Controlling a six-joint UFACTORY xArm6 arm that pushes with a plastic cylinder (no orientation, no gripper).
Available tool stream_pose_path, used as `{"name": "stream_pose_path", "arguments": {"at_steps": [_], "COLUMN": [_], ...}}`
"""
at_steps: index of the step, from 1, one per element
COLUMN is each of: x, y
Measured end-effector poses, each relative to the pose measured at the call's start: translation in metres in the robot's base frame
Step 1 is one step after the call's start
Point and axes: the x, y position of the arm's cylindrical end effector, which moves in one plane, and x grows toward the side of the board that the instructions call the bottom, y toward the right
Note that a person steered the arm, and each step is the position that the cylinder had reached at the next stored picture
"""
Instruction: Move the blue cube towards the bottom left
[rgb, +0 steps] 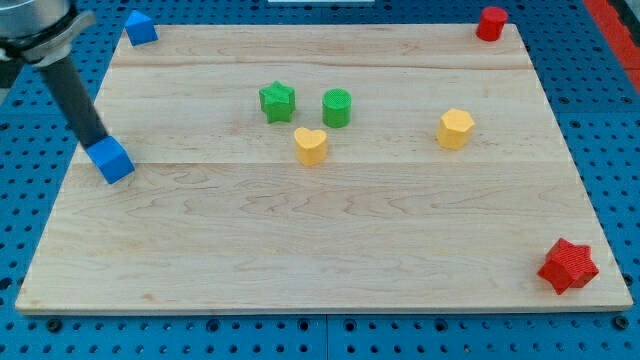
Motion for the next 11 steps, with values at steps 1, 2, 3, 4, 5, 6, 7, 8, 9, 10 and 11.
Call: {"name": "stream_pose_path", "arguments": {"at_steps": [1,2,3,4,5,6,7,8,9,10,11], "x": [0.022,-0.015,-0.028,-0.002,0.021,0.034,0.03,0.033,0.056,0.066,0.051], "y": [-0.005,0.001,0.029,0.033,0.004,0.002,0.023,0.053,0.048,0.034,0.044]}}
